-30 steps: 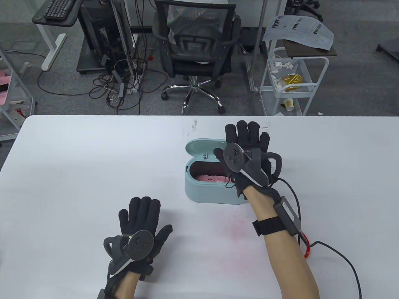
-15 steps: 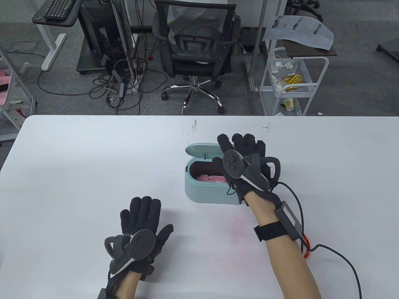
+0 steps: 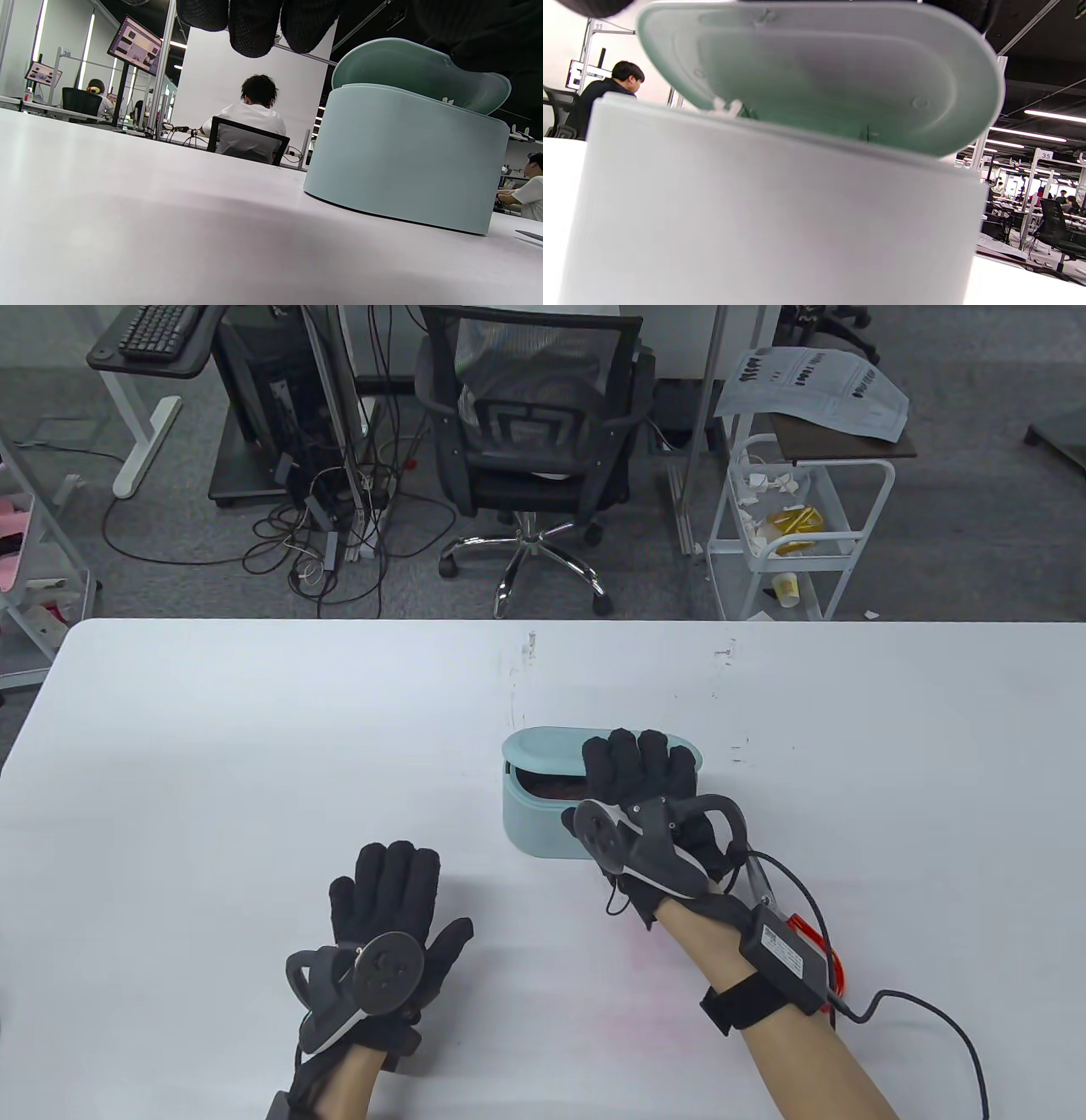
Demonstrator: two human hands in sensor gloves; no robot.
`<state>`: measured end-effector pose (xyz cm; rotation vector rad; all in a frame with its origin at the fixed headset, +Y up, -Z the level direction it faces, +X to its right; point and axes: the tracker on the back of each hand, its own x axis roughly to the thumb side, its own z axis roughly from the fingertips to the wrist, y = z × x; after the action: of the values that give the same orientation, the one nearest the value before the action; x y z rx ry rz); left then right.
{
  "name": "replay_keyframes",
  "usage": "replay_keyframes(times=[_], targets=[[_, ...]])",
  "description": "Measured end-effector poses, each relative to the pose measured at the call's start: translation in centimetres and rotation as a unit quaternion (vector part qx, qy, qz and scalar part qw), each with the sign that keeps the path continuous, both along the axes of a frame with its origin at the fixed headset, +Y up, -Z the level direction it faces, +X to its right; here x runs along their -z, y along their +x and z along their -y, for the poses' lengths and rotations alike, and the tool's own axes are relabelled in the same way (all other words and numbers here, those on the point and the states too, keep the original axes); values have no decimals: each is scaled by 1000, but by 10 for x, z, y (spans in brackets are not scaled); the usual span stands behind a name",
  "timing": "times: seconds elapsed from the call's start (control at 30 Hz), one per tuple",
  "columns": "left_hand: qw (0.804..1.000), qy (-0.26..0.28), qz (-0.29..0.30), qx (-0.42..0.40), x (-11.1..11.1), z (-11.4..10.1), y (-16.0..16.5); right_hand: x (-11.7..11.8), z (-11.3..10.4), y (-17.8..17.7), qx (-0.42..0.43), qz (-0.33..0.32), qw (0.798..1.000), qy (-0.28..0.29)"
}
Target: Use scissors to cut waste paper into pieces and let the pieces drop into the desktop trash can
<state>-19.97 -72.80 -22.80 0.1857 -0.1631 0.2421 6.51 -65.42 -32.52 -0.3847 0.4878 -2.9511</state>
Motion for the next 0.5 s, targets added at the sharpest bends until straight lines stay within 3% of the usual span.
replay_keyframes(times=[0.27,0.5], targets=[[1000,-3,2,1,0,0,1,-14,32,1,-8,-9,1000,18],[1000,-4,1,1,-1,0,1,-17,43,0,-2,-6,1000,26]])
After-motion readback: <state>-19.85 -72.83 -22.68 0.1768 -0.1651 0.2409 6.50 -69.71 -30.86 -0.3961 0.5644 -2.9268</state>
